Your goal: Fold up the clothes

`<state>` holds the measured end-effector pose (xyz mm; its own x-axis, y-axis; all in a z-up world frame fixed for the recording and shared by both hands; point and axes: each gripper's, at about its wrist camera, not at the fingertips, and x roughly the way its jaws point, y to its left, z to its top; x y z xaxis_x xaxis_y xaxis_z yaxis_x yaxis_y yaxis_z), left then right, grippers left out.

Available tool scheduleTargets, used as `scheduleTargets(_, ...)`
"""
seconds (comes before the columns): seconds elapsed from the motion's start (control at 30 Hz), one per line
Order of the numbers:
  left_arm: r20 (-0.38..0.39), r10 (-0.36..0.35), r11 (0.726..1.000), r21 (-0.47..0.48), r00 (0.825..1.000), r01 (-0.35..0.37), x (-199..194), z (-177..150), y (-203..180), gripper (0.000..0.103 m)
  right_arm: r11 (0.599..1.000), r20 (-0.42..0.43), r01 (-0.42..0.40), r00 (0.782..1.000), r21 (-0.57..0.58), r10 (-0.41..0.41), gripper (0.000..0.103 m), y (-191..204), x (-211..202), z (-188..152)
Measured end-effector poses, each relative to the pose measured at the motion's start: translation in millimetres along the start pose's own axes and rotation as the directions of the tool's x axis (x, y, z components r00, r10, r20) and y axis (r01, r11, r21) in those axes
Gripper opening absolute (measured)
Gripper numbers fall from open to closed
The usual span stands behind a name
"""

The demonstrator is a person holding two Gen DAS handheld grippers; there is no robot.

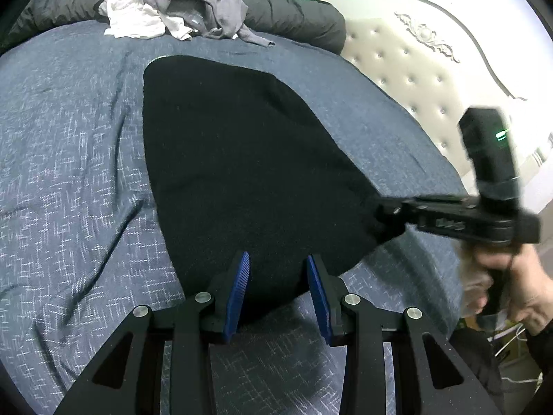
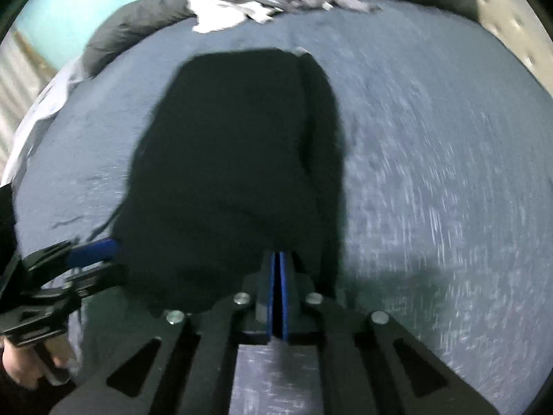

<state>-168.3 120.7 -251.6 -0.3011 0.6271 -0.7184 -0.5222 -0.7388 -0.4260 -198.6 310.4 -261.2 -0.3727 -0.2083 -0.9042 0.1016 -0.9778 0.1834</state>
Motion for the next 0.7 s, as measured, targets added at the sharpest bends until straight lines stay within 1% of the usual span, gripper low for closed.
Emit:
scheduleTargets(0.13,-0.008,-0.007,1.000,-0.002,1.000,0.007,1,0,0,0.037,0.999,-0.021,0.006,1.000,0.036,-0.006,0.000,-11,17,-5)
scheduleTargets(0.27,-0.017,-0.014,1.000,-0.004,1.000,0.013,3,0,1,0.037,0.997,-0.027,-0.023,0.999,0.075,0.025,0.000,-19,23,-3)
scheduleTargets(0.47,-0.019,-0.013,1.000,-0.009,1.000,0.013,0,1,2,0.037,0.997,-0.035,-0.021,0.999,0.078,0.024,0.000,-20,26,0)
scheduleTargets(0.5,-0.017,-0.009,1.000,-0.011,1.000,0.009,-1,1,2,0.032,0.997,-0.036,-0.020,0.999,0.080,0.023,0.000,-20,26,1)
scheduleTargets(0.53,-0.015,-0.005,1.000,-0.013,1.000,0.005,-3,1,3,0.030,0.996,-0.035,-0.020,0.999,0.084,0.023,0.000,-19,25,1)
scheduleTargets(0.6,-0.004,0.004,1.000,-0.014,1.000,-0.004,-8,2,2,0.028,0.996,-0.012,-0.016,1.000,0.084,0.017,0.000,-16,17,3)
scheduleTargets(0.7,0.003,0.040,0.999,0.005,0.999,-0.040,-11,2,2,0.028,0.998,0.052,0.005,0.999,0.059,-0.008,0.000,-8,-3,7)
